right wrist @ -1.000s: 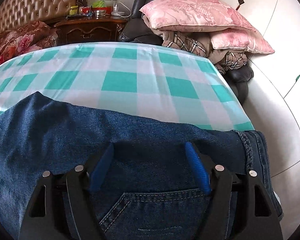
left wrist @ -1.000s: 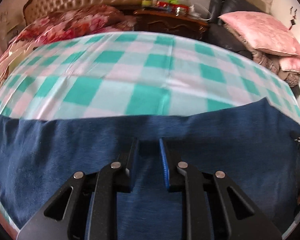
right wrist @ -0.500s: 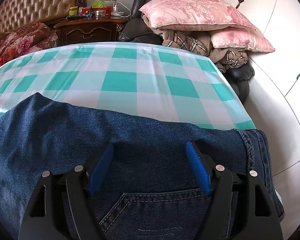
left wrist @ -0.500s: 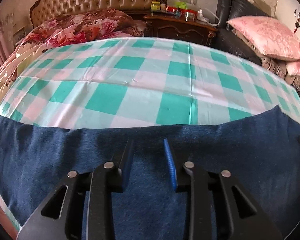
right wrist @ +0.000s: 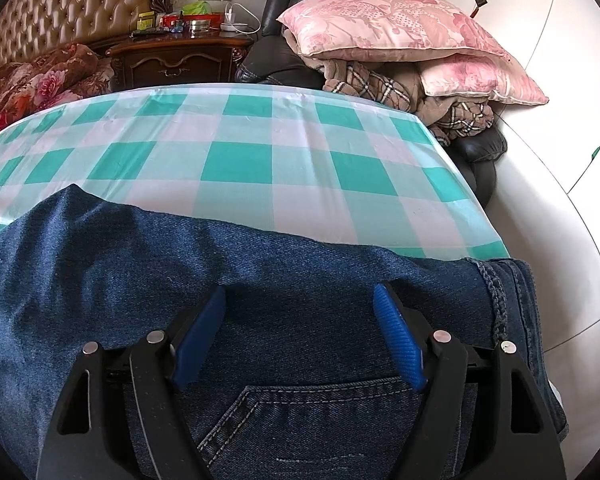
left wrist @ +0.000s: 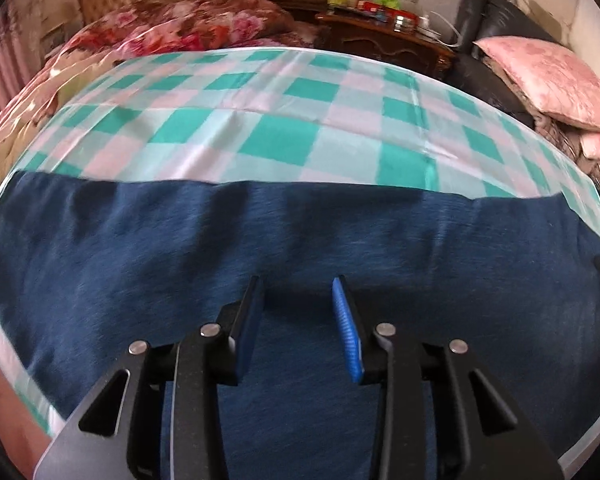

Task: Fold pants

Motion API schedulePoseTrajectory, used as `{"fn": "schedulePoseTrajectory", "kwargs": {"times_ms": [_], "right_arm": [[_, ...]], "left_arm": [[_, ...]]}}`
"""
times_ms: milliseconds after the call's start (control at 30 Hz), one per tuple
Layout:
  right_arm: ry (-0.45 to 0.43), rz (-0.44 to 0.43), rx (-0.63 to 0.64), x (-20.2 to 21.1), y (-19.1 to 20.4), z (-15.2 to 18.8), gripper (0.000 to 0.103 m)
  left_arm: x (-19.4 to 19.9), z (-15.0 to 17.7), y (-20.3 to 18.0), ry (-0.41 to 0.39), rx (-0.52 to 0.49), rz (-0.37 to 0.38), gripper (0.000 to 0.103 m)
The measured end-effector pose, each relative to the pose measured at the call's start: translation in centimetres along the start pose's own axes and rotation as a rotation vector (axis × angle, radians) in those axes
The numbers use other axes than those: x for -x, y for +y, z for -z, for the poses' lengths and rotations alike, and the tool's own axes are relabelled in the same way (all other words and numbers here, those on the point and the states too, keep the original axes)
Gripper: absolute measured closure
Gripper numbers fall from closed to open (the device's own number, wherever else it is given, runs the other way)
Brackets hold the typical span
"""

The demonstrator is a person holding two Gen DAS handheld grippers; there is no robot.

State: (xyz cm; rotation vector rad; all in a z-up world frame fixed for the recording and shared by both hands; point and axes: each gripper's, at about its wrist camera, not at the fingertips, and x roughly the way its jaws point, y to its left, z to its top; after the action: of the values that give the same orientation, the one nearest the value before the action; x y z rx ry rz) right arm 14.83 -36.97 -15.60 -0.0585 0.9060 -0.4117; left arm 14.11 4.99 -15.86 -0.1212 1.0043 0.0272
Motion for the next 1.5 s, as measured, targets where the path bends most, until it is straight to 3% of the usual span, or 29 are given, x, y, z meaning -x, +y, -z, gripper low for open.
{"fn": "schedulePoseTrajectory", "kwargs": {"times_ms": [400,533,600,733,833,1067,1200,1333,1367,1500], "right_arm": [[0.006,0.037,-0.016,0.0,-0.1,-0.1,0.021],[-0.024,0.072,-0.025,2.8,-0.6,0.4,0.022],[-0.046,0.081,-0.034,5.0,-0.7,0.9,0.022],[-0.045,0.056,-0.036,8.8,-0.7,3.1,0.021],[-0.023,0.029,-0.038,10.0,-0.4,5.1,0.021],[0.083,0.104,-0.03,7.7,-1.5,9.1,0.021],[0.079,0.074,-0.073,7.5,-3.4,10.0,0.018],[0.084,0.192,-0.023,9.2,-2.1,9.6,0.019],[0.065,0.18,-0.015,10.0,-1.4,9.2,0.023],[-0.013,-0.16,0.114,14.6,7.1,7.0,0.024]], "left_arm": [[1.9,2.7,4.5,0.003,0.032,0.033,0.066],[3.0,3.8,7.0,-0.001,0.058,-0.012,0.055],[3.7,4.5,8.4,-0.017,0.07,-0.032,0.055],[4.9,6.4,9.9,-0.061,0.056,-0.06,0.055],[5.7,7.6,10.2,-0.091,0.044,-0.039,0.054],[7.1,8.4,11.0,-0.104,0.07,0.012,0.049],[7.4,8.6,11.3,-0.107,0.064,0.009,0.049],[7.7,9.0,13.0,-0.118,0.126,-0.002,0.049],[7.7,9.0,13.4,-0.123,0.14,-0.001,0.049],[7.3,9.3,15.3,-0.122,0.213,-0.005,0.049]]}}
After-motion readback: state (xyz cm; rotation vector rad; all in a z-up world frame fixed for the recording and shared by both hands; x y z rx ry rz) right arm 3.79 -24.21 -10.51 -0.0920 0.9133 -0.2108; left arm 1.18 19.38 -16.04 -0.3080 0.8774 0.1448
